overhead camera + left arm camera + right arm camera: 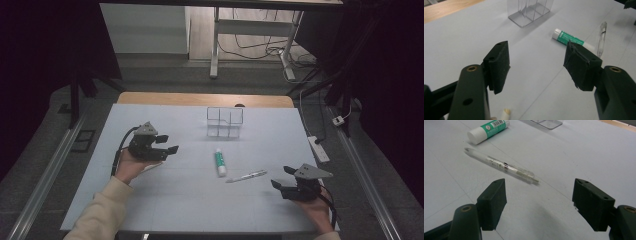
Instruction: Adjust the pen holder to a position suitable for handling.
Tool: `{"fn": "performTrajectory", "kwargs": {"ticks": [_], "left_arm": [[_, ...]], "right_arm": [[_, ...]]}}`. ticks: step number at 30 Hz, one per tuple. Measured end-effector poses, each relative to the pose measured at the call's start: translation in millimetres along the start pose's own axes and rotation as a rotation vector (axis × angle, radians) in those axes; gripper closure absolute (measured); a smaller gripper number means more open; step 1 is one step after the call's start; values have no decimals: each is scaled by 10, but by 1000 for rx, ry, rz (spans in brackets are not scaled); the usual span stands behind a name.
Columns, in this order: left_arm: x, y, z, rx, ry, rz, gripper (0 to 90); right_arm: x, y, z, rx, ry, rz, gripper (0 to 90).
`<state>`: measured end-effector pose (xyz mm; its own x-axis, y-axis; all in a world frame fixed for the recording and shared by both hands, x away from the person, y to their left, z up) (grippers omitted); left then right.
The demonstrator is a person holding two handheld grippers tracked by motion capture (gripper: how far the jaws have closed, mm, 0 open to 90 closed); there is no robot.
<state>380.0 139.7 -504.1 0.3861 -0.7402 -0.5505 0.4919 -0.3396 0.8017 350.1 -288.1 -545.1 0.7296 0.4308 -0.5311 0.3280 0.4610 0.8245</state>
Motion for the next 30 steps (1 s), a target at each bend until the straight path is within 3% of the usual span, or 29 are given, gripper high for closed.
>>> {"fn": "performTrajectory", "kwargs": {"ticks": [10,30], "left_arm": [[-120,-254,121,-10,-23,11,369],[-339,-715,263,33,51,-22,349]], "right_arm": [[10,3,-17,-6,2,0,262],[-8,11,-2,3,1,3,257]]}}
Point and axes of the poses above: each handheld gripper's, and its own axes: x roughly forward along the jaws, y roughly out of its top, z roughly to its right, the point moved 7 cm from there along x, roughly forward along the jaws, and after that the axes turned 10 degrees about -y, right-handed, at the moved point
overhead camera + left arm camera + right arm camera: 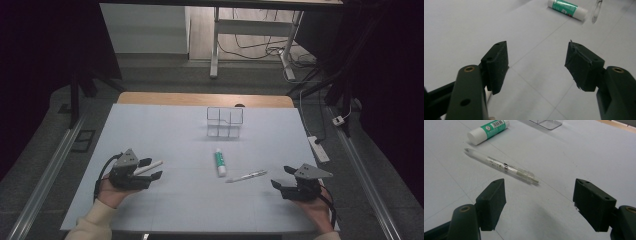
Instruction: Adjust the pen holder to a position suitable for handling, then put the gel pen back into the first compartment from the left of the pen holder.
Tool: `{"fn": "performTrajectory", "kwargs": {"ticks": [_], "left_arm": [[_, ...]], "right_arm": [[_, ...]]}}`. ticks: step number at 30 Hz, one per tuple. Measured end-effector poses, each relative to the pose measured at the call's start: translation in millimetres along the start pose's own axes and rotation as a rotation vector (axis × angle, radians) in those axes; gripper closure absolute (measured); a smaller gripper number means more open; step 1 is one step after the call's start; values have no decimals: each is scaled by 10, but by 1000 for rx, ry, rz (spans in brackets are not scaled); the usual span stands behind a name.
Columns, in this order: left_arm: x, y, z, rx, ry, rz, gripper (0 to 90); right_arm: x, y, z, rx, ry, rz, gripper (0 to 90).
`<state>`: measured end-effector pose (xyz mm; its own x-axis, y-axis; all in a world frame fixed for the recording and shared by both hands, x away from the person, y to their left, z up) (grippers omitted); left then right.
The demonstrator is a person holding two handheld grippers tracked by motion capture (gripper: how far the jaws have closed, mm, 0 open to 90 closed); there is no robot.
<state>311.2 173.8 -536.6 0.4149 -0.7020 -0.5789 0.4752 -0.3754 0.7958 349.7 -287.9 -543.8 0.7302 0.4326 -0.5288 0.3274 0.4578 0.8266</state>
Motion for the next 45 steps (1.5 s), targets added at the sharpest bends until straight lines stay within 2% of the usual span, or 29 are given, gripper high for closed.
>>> {"fn": "performTrajectory", "kwargs": {"ticks": [3,11,21,32,45], "left_arm": [[-15,-30,5,15,17,-14,348],[-18,-40,-12,8,12,-11,345],[-7,-44,-16,6,10,-11,342],[4,-50,-11,4,6,-15,338],[14,-51,-9,5,4,-18,337]], "right_arm": [[3,0,-1,-1,0,0,255],[14,-5,7,2,-6,-11,229],[33,13,-10,9,13,-24,231],[72,122,-90,-31,69,-39,237],[146,381,-218,-87,146,-39,244]]}}
Point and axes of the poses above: each handheld gripper's, and its own axes: x roughly forward along the jaws, y roughly out of its top, z roughly to its right, the point moved 7 cm from there along x, roughly forward along the jaws, and after that the axes turned 10 degrees about -y, right-handed, at the moved point
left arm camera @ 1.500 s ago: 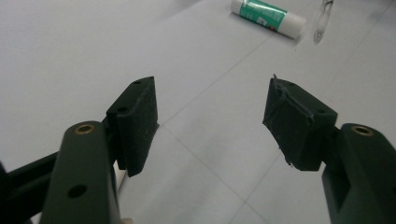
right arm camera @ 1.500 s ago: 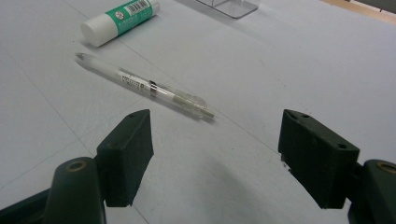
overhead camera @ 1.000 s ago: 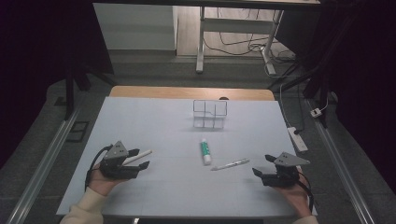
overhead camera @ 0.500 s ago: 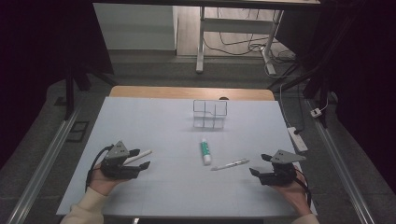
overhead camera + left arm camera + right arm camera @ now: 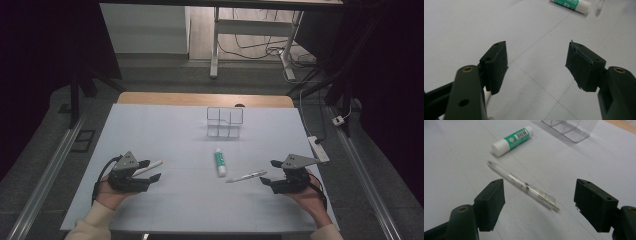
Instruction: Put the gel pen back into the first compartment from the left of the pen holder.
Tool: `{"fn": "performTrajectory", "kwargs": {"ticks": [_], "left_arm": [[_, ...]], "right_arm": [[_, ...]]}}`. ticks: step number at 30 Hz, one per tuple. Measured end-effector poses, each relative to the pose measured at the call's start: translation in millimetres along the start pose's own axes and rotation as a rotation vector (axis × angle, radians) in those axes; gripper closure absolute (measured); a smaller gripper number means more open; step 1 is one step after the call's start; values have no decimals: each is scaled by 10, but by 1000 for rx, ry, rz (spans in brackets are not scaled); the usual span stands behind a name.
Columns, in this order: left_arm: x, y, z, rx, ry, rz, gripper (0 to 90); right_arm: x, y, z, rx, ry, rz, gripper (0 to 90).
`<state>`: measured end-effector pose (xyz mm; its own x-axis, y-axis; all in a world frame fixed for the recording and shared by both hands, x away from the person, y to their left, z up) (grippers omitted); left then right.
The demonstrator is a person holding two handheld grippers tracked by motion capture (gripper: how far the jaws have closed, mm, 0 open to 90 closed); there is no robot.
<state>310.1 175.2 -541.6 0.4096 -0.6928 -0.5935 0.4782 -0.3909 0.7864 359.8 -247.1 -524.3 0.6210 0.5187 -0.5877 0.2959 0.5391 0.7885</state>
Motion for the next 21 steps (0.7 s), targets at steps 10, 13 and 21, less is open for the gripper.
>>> {"fn": "performTrajectory", "kwargs": {"ticks": [10,13,21], "left_arm": [[0,-2,-12,-9,-4,1,335],[10,-5,-13,-6,0,-5,335],[30,-6,-5,0,-2,-11,334]], "right_arm": [[83,168,-93,-69,33,-27,282],[113,190,-114,-86,40,-41,282],[174,265,-141,-88,71,-50,306]]}}
Point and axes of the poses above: each handheld gripper's, and its own axes: x roughly forward along the jaws, y roughly out of its top, z roughly to its right, the point moved 7 cm from there along x, roughly forward along the jaws, and after that the axes turned 10 degrees about -y, right-handed, at the moved point
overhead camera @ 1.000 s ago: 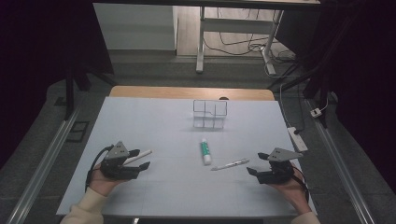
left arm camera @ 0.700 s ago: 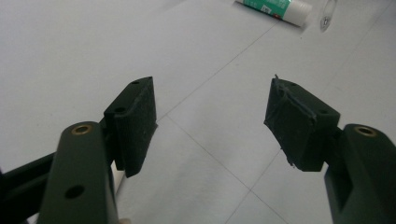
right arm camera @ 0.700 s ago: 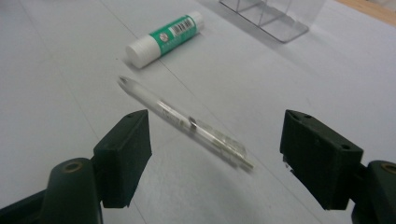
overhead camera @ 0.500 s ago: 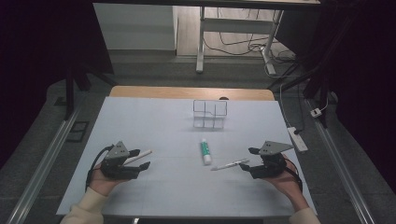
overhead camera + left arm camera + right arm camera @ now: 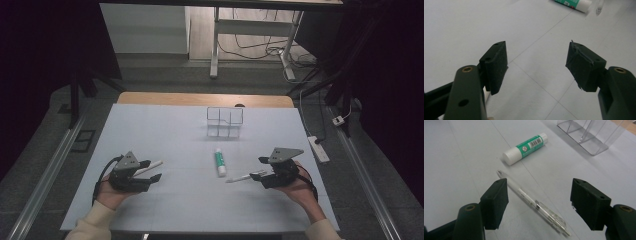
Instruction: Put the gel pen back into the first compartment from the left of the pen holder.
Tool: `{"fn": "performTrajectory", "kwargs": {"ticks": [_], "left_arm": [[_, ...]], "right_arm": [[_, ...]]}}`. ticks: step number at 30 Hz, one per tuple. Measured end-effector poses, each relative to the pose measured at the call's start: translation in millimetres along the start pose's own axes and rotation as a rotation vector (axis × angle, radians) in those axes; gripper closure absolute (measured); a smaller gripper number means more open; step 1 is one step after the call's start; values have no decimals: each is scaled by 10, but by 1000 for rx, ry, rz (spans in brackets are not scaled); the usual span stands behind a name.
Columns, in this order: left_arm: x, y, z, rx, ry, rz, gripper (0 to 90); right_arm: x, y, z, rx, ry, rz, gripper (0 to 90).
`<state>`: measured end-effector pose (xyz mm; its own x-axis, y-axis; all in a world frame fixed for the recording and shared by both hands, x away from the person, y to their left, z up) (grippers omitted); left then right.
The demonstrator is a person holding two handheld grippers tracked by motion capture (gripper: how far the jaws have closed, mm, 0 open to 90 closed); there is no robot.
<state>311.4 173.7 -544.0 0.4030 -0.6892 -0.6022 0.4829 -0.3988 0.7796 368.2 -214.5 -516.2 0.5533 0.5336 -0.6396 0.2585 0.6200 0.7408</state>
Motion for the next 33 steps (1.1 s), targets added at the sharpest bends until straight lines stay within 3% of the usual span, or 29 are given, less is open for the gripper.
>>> {"fn": "performTrajectory", "kwargs": {"ticks": [5,16,33], "left_arm": [[14,4,-2,2,0,-4,334],[13,1,-9,2,0,-3,334],[25,-7,-7,2,-3,-10,333]], "right_arm": [[24,55,-10,-25,16,4,304],[153,210,-88,-128,60,-21,299],[367,193,-251,-254,162,-144,291]]}}
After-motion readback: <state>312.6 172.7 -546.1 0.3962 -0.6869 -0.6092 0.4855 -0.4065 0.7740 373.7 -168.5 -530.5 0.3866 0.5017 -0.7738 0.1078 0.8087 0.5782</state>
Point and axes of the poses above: each handheld gripper's, and its own axes: x roughly forward along the jaws, y roughly out of its top, z roughly to its right, the point moved 7 cm from there along x, roughly forward along the jaws, and after that the axes turned 10 degrees about -y, right-handed, at the moved point
